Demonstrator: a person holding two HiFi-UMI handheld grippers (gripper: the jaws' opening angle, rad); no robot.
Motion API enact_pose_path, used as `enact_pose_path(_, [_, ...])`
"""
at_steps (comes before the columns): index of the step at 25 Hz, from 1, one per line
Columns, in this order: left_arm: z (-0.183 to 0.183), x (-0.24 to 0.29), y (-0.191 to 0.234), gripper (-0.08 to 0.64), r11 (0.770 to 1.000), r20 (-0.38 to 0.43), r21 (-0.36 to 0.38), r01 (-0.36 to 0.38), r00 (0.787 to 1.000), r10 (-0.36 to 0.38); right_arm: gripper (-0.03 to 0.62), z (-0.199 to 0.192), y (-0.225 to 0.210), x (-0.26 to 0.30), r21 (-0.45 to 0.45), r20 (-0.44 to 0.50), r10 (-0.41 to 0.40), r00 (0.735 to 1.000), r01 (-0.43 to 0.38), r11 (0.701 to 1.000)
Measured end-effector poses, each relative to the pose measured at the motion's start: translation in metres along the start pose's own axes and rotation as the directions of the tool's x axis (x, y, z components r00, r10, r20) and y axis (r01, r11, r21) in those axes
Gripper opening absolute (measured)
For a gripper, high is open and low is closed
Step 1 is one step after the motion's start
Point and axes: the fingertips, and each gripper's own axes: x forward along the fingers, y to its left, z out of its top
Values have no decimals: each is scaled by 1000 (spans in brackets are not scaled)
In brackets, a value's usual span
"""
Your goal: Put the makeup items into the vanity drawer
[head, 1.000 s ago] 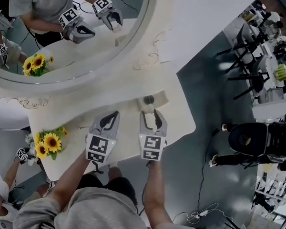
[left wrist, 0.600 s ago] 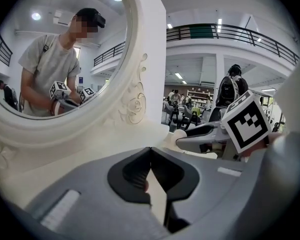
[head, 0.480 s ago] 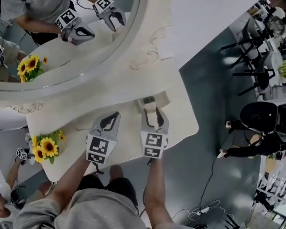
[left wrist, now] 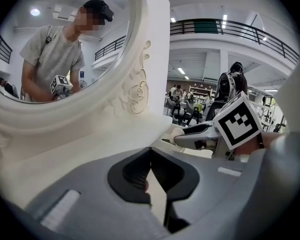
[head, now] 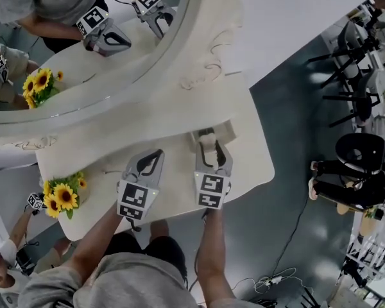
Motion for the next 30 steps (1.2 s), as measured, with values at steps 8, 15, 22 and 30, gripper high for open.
enact_pose_path(8, [-1, -2, 2, 11, 1000, -4, 0, -3, 1000, 3, 234, 2, -4, -1, 45, 17, -36, 999, 35, 998])
enact_pose_path(15, [2, -9, 2, 11, 1000, 11, 4, 1, 1000, -1, 236, 6, -1, -9, 40, 24, -38, 999, 37, 999])
enact_pose_path(22, [12, -32, 5, 11, 1000, 48, 17, 0, 999, 0, 236, 23, 14, -32, 24, 60, -47, 997, 46, 999])
enact_pose_path(30, [31, -71, 7, 11, 999, 115, 40, -4, 993, -1, 235, 54, 40, -75, 10, 140, -61, 988, 60, 998])
